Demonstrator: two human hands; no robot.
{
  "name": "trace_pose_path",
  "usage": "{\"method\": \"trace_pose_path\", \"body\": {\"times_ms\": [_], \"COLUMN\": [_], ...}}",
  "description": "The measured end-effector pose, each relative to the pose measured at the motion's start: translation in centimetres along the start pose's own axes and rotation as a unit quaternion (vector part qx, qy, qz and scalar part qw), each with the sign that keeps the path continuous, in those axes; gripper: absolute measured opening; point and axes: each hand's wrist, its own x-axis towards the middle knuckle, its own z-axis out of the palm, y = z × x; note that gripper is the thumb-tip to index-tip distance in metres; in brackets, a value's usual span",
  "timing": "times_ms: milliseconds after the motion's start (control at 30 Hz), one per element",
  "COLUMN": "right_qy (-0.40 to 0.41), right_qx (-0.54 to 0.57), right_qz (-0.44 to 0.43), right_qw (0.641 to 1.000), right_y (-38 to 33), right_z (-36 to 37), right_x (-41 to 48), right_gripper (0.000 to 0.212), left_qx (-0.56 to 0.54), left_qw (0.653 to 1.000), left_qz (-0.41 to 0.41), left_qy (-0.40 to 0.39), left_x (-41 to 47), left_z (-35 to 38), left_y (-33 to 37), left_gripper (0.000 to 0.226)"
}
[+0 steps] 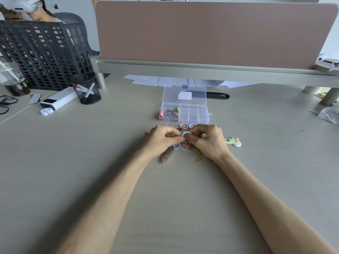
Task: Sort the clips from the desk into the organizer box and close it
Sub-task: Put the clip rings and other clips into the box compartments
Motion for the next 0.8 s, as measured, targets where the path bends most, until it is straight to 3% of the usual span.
{"method": "trace_pose_path", "body": {"times_ms": [100, 233, 367, 567, 800], "right_qy": [0.029, 0.124, 0.072, 0.053, 0.015], "right_qx": [-0.013, -0.163, -0.243, -0.206, -0.283], "right_qz": [-0.009, 0.002, 0.035, 0.038, 0.024], "right_qw": [0.999, 0.979, 0.967, 0.976, 0.959], "right_y": [0.1, 1.3, 1.6, 2.0, 2.2], "right_z": [-0.1, -0.1, 0.7, 0.7, 1.3], "right_x": [0.1, 1.2, 2.5, 2.9, 2.9], "right_gripper": [0.010, 0.021, 0.020, 0.014, 0.022], "left_qx": [-0.014, -0.025, -0.021, -0.011, -0.012], "left_qw": [0.999, 0.994, 0.993, 0.994, 0.994], "left_qz": [0.003, -0.018, -0.020, -0.024, -0.028], "left_qy": [0.033, 0.103, 0.118, 0.106, 0.101], "left_x": [0.3, 0.6, 0.8, 1.0, 0.9], "left_z": [-0.1, -0.4, -0.5, -0.3, -0.2], "left_y": [-0.4, -0.7, -1.0, -1.3, -1.3], "left_gripper": [0.008, 0.010, 0.012, 0.007, 0.007]}}
